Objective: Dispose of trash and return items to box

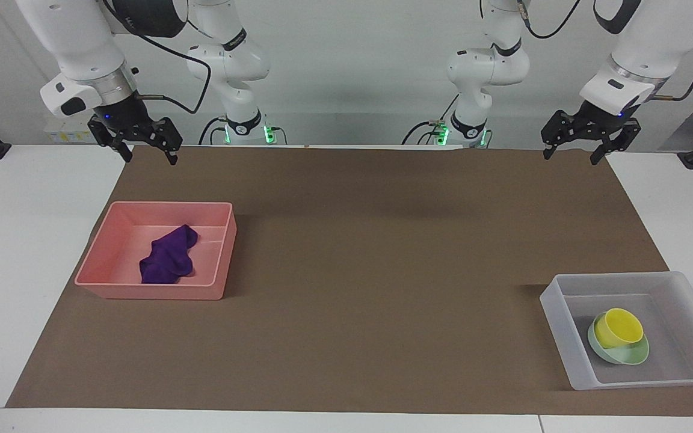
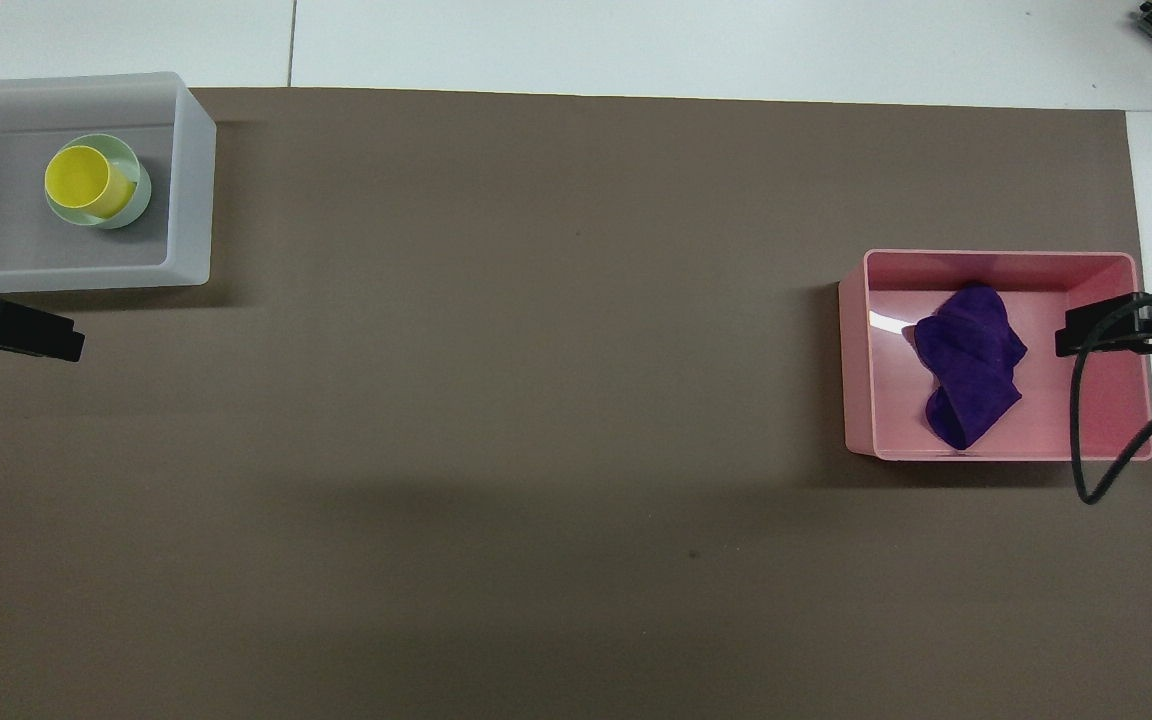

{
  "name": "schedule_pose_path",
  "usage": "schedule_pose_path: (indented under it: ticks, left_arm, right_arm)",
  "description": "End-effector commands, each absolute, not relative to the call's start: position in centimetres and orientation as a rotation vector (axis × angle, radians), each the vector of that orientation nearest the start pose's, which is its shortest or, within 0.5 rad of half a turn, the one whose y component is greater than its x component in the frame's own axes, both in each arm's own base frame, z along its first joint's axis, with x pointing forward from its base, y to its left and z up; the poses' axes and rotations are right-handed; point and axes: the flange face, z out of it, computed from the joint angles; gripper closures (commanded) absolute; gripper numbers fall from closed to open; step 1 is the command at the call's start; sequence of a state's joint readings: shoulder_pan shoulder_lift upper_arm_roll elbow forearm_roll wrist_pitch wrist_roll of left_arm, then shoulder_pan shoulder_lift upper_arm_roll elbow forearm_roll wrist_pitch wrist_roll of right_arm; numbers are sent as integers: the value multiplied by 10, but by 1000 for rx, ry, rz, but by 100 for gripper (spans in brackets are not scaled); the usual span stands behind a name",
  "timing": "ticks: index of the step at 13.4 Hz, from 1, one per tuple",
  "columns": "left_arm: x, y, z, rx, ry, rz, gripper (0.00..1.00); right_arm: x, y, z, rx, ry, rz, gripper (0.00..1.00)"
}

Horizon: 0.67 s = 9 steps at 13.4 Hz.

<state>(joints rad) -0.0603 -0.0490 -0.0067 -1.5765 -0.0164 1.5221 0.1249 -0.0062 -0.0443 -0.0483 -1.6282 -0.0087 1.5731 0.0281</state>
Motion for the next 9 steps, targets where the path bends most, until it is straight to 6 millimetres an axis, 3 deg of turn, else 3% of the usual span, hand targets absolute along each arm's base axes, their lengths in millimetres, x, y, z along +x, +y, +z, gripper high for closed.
schedule_pose_path:
  ticks: [1, 9]
  left_arm:
    - [525, -36, 645, -3126, 286, 22, 0]
    - [526, -35, 642, -3126, 283, 7, 0]
  right_arm:
    - [532, -33, 623, -3141, 103, 5, 0]
    - [532, -32, 623, -3142, 101, 5, 0]
